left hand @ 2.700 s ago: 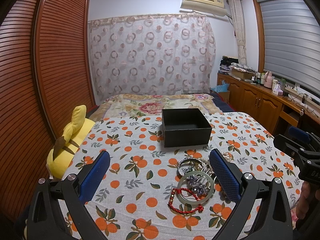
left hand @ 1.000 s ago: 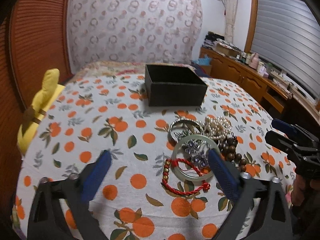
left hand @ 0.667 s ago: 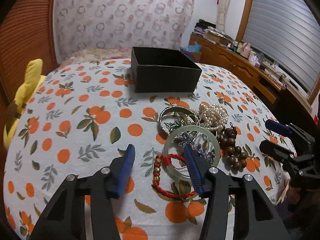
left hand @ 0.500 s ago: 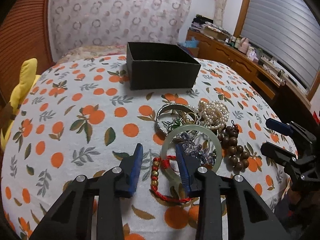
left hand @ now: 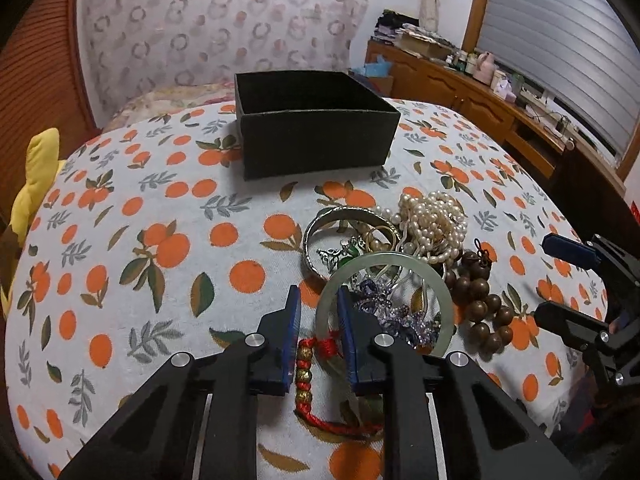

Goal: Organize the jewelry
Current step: 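Grasp the pale jade bangle with the left tool while the right tool grasps the brown bead bracelet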

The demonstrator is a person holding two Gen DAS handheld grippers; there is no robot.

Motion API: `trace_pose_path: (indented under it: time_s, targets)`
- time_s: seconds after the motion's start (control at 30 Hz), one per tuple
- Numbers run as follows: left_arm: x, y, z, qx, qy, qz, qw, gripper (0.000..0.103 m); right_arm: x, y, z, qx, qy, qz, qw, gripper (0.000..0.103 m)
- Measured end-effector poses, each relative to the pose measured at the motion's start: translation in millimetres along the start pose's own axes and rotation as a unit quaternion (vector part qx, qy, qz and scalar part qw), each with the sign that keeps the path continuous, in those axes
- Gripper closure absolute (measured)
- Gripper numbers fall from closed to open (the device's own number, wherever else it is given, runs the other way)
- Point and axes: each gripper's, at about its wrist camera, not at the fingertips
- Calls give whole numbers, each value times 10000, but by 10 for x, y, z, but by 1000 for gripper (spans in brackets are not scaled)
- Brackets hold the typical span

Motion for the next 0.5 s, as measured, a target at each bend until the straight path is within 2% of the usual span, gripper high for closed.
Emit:
trace_pose_path:
  time_s: [0.13, 0.3, 0.5]
  targets:
    - [-3, -26, -26, 141, -44, 42, 9999, 96, -3, 30, -8, -96, -49, -73, 9999, 24]
    - [17, -231, -50, 141, -127, 398, 9990, 97, 3, 95, -58, -289, -189, -243, 9991, 42]
    - [34, -432, -69, 130, -246, 694, 9972, 97, -15, 147, -165, -527, -396, -361, 9972, 56]
Point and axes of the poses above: each gripper's, at about its wrist camera, not at the fingertips, and y roughly the way its jaws point, z to its right, x to its underside, and after that the axes turned 5 degrees about -z, right-handed
